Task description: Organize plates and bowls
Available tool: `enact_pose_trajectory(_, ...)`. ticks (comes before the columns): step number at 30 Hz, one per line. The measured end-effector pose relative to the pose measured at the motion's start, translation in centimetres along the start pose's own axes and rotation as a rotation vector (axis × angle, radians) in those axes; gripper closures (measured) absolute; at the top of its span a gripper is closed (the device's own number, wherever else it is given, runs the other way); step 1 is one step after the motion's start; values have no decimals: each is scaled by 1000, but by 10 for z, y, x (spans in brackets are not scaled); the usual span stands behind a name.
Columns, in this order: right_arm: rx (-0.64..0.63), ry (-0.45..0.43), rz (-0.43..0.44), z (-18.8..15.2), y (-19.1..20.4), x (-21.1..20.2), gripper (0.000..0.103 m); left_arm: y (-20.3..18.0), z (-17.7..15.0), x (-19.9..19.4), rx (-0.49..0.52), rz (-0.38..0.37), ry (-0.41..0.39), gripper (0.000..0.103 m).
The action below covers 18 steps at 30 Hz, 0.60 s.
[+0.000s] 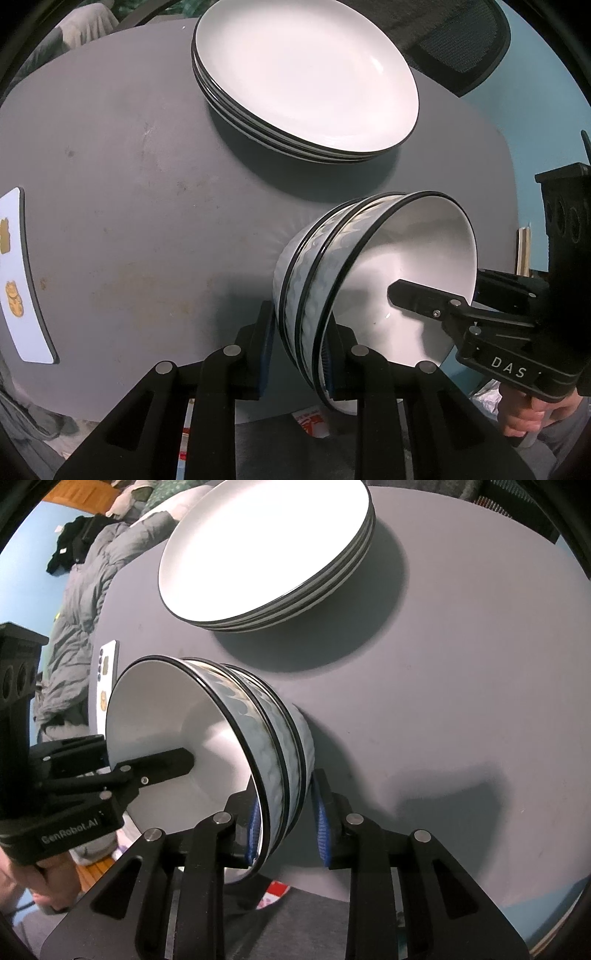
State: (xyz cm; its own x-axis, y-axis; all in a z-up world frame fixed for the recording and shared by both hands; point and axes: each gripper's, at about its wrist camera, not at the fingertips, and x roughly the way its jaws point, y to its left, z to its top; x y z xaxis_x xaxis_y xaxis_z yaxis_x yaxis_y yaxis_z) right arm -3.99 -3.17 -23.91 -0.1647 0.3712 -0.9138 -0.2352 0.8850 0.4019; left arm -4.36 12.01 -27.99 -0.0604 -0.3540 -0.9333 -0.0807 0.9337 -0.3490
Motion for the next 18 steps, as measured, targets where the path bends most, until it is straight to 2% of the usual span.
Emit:
enact_pose_trajectory(2, 10, 0, 9, 0, -2, 0, 78, 3, 1, 1, 0, -5, 2, 77)
enact_pose_trajectory(9, 20, -4, 12, -1, -2, 1, 78, 1, 2, -3, 28, 31, -2, 77)
enact_pose_trajectory(18, 39, -15, 2, 8, 0, -10, 80, 2, 5, -12, 26, 17, 25, 78)
